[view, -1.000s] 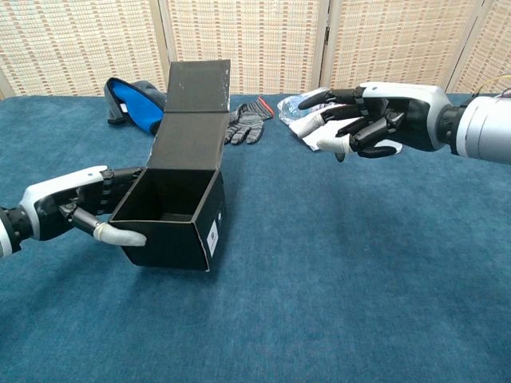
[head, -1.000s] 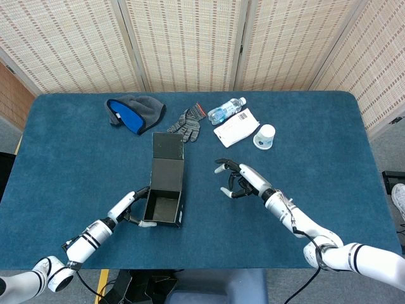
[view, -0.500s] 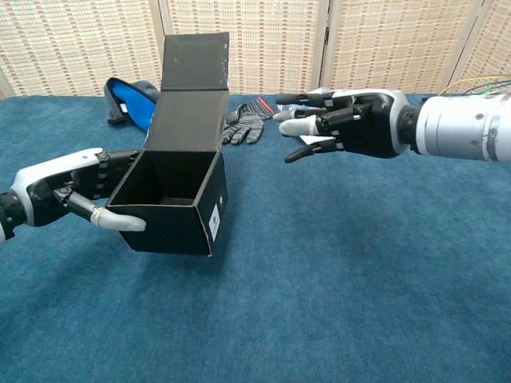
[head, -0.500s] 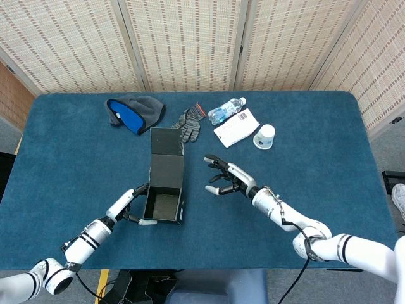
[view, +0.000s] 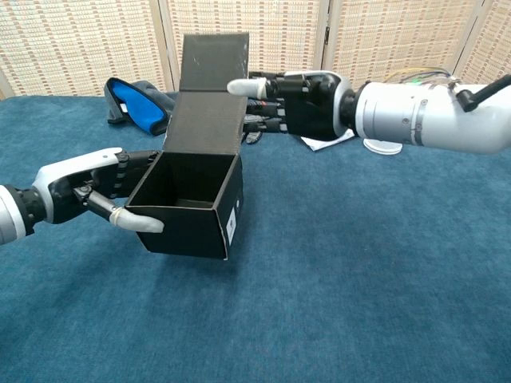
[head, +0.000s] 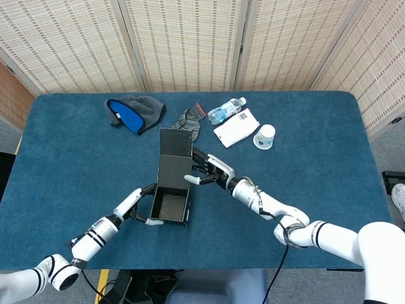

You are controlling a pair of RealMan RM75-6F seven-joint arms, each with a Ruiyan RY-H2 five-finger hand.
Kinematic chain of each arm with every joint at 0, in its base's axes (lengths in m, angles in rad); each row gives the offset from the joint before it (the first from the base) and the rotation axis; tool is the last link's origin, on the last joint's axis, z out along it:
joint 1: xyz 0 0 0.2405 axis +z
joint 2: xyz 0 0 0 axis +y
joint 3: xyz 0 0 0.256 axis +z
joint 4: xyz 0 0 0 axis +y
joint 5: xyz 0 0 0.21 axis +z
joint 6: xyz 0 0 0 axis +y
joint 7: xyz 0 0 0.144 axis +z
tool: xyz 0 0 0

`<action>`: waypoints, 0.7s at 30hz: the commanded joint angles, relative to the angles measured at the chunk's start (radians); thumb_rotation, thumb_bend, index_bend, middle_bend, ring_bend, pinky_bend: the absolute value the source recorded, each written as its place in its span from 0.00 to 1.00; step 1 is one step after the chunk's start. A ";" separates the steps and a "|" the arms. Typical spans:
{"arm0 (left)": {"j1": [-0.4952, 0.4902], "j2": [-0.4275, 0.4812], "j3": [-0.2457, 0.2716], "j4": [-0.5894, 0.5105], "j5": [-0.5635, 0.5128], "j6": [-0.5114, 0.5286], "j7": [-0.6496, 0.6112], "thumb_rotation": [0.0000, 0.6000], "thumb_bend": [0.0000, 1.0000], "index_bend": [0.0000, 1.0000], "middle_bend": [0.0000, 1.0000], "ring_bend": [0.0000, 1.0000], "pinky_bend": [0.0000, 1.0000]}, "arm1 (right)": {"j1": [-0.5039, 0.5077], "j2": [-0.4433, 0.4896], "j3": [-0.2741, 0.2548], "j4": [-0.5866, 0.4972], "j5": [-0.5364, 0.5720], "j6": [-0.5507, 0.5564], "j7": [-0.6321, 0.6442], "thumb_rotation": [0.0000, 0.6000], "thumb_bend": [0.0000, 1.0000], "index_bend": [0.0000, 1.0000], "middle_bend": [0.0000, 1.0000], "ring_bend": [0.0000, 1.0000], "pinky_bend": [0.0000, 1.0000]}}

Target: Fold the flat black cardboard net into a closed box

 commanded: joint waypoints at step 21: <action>-0.036 0.015 -0.004 0.028 -0.010 -0.078 -0.108 1.00 0.08 0.32 0.36 0.25 0.23 | 0.094 0.142 -0.179 -0.053 -0.146 0.184 0.023 1.00 0.29 0.00 0.03 0.00 0.15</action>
